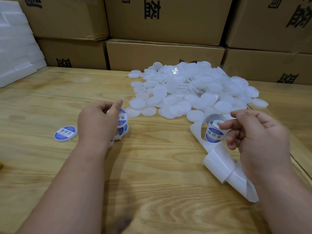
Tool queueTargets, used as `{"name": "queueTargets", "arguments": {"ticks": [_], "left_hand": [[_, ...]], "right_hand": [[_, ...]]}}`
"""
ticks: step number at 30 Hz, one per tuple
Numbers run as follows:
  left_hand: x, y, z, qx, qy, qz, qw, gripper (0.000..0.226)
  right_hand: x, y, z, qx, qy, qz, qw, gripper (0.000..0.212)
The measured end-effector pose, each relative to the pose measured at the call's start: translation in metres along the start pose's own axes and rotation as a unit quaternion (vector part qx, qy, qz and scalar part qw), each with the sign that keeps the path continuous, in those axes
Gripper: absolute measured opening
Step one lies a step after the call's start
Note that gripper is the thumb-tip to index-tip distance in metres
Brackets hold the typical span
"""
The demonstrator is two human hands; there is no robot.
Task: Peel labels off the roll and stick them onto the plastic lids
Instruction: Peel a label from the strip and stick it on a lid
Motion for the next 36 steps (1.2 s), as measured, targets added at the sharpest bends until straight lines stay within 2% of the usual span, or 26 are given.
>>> {"name": "queueTargets", "arguments": {"ticks": [6, 8, 9, 11, 13, 16, 19, 21, 25, 29, 36], "left_hand": [[0.000, 0.006, -0.008, -0.016, 0.111, -0.019, 0.993, 0.024], [0.002, 0.006, -0.012, -0.022, 0.145, -0.015, 0.989, 0.018], [0.002, 0.006, -0.010, -0.011, 0.164, -0.001, 0.986, 0.013], [0.004, 0.000, 0.003, 0.034, 0.194, 0.035, 0.980, 0.022], [0.013, -0.010, 0.025, 0.112, 0.178, 0.042, 0.977, 0.030], [0.052, -0.031, 0.047, 0.186, 0.168, -0.061, 0.966, 0.038], [0.099, -0.053, 0.044, 0.181, 0.213, -0.211, 0.937, 0.061], [0.117, -0.059, 0.037, 0.174, 0.266, -0.261, 0.912, 0.071], [0.119, -0.050, 0.026, 0.146, 0.328, -0.252, 0.899, 0.069], [0.115, -0.050, 0.027, 0.158, 0.321, -0.233, 0.904, 0.064], [0.098, -0.046, 0.039, 0.165, 0.292, -0.186, 0.924, 0.052]], "right_hand": [[0.001, 0.000, 0.000, -0.003, 0.000, -0.002, 1.000, 0.018], [0.001, 0.000, 0.001, -0.003, -0.002, -0.001, 1.000, 0.019], [0.001, 0.000, 0.001, -0.003, -0.003, -0.001, 1.000, 0.019], [0.001, 0.000, 0.002, -0.001, -0.003, 0.000, 1.000, 0.017], [0.001, 0.000, 0.003, 0.002, -0.004, -0.001, 1.000, 0.015], [0.002, -0.001, 0.004, 0.002, -0.015, -0.005, 1.000, 0.015], [0.003, -0.002, 0.006, 0.003, -0.026, -0.008, 1.000, 0.015], [0.003, -0.003, 0.007, 0.004, -0.033, -0.009, 0.999, 0.015], [0.006, -0.004, 0.009, 0.002, -0.050, -0.015, 0.999, 0.016], [0.008, -0.005, 0.009, -0.003, -0.070, -0.018, 0.997, 0.017], [0.018, -0.009, 0.014, -0.038, -0.223, -0.060, 0.972, 0.022]]}}
Point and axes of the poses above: each hand's wrist, its own y-axis towards the middle knuckle, its own x-axis out of the palm, z = x × y, the point moved 8 cm from there along y, towards the middle knuckle, and after that the axes turned 9 degrees about y, right-handed, at the moved point
